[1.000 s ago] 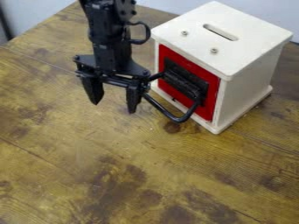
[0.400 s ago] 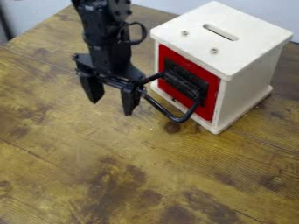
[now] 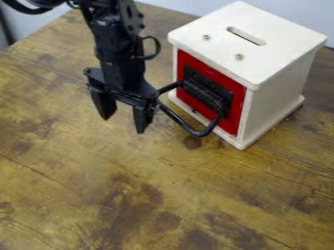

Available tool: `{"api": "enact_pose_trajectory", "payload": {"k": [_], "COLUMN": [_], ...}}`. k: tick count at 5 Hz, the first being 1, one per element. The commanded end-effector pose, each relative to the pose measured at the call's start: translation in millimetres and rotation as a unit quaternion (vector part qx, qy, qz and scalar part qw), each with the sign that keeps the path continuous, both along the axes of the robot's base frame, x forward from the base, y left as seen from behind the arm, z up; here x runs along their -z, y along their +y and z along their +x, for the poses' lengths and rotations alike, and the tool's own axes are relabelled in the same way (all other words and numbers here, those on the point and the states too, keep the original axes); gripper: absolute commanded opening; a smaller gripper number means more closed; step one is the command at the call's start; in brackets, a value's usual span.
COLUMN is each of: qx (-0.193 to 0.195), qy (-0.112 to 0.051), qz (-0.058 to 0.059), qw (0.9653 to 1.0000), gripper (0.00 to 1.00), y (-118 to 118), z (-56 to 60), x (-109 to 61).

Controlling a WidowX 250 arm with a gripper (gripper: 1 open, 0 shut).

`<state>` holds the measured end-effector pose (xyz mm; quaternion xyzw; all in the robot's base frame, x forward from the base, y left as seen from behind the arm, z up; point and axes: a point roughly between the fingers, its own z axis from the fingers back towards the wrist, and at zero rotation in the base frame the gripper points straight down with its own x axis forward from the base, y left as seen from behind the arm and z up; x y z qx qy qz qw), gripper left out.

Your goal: Close the drawer

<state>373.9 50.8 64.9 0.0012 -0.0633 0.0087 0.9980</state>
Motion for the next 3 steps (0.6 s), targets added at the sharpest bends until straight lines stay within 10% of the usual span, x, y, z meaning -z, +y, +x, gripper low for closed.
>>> {"api": "enact_pose_trajectory", "payload": {"k": [1, 2, 3], "qx": [-0.025, -0.003, 0.019], "qy": [-0.014, -0.014, -0.016], "qz": [0.003, 0.004, 0.003], "qw": [0.9996, 0.9999, 0.9997], "gripper": [1.0, 1.0, 0.0], "y": [13.2, 12.7, 11.3], "z": [1.0, 1.9, 2.7], "x": [-17.5, -17.3, -17.0]}}
